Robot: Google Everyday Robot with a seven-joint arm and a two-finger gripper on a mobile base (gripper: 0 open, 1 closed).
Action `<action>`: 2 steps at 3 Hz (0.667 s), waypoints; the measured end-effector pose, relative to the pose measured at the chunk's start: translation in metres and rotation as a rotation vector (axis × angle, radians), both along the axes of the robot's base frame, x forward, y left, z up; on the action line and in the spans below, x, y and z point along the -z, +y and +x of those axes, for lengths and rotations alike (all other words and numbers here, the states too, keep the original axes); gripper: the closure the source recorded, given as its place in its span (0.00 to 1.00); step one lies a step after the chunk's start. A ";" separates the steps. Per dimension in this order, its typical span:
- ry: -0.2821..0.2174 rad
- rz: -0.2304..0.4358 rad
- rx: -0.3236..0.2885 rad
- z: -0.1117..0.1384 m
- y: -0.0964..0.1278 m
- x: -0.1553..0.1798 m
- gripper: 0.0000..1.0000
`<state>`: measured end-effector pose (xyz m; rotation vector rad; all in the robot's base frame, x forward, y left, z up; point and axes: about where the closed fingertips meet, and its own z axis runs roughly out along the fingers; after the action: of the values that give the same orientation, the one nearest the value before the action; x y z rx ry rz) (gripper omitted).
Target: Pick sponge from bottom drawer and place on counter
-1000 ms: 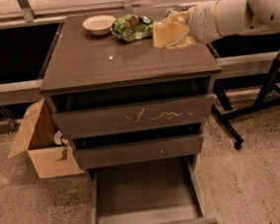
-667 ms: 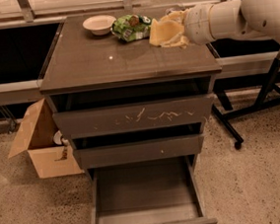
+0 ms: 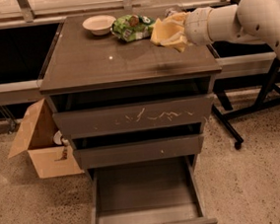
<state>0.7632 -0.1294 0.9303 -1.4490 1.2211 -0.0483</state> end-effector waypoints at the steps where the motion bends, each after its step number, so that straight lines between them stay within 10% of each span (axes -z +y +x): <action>1: 0.064 0.028 0.006 0.016 -0.007 0.010 0.83; 2: 0.139 0.034 0.010 0.033 -0.018 0.021 0.52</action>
Offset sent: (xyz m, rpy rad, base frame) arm 0.0475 -0.0378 -0.0211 0.0419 0.1921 -0.0267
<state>0.7957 -0.1474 0.9098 -1.4358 1.3362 0.0671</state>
